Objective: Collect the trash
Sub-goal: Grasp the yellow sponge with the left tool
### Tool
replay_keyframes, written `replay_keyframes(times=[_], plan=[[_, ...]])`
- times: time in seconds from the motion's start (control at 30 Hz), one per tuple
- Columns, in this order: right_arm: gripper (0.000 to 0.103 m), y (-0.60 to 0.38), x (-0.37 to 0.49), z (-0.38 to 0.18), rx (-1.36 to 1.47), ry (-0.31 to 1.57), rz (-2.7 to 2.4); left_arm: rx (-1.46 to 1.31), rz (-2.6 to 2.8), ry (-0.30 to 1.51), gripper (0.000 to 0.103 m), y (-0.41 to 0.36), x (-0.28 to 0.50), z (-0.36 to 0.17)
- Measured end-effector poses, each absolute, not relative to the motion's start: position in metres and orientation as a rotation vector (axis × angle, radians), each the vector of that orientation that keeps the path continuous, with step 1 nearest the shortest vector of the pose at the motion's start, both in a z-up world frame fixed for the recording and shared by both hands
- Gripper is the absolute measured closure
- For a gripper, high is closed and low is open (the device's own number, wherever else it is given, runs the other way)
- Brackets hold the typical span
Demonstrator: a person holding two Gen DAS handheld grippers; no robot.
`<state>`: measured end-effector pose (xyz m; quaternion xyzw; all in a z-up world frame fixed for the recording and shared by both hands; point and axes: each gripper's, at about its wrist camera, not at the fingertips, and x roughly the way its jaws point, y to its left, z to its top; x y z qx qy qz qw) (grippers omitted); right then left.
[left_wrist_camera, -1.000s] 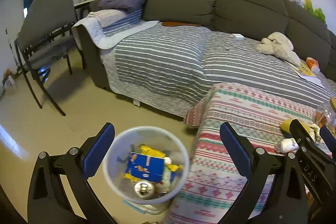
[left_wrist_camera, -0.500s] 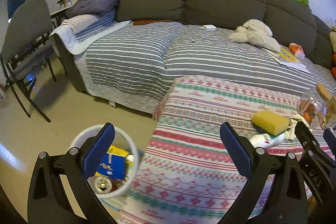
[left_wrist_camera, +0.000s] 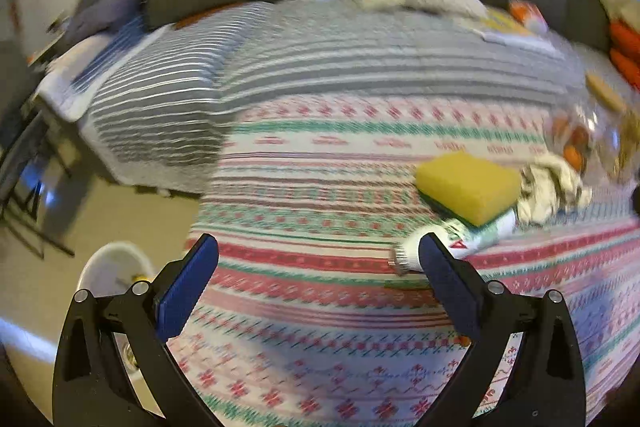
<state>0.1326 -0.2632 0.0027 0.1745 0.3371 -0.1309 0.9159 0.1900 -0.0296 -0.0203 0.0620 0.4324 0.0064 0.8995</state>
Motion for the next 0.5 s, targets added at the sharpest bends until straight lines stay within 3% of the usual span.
replay_keyframes(times=[0.2, 0.5], plan=[[0.007, -0.302, 0.132, 0.002, 0.461, 0.714, -0.307, 0.216, -0.144, 0.949, 0.007, -0.06, 0.208, -0.042], [0.007, -0.326, 0.137, 0.003, 0.554, 0.715, -0.312, -0.224, -0.265, 1.106, 0.007, -0.065, 0.261, -0.038]])
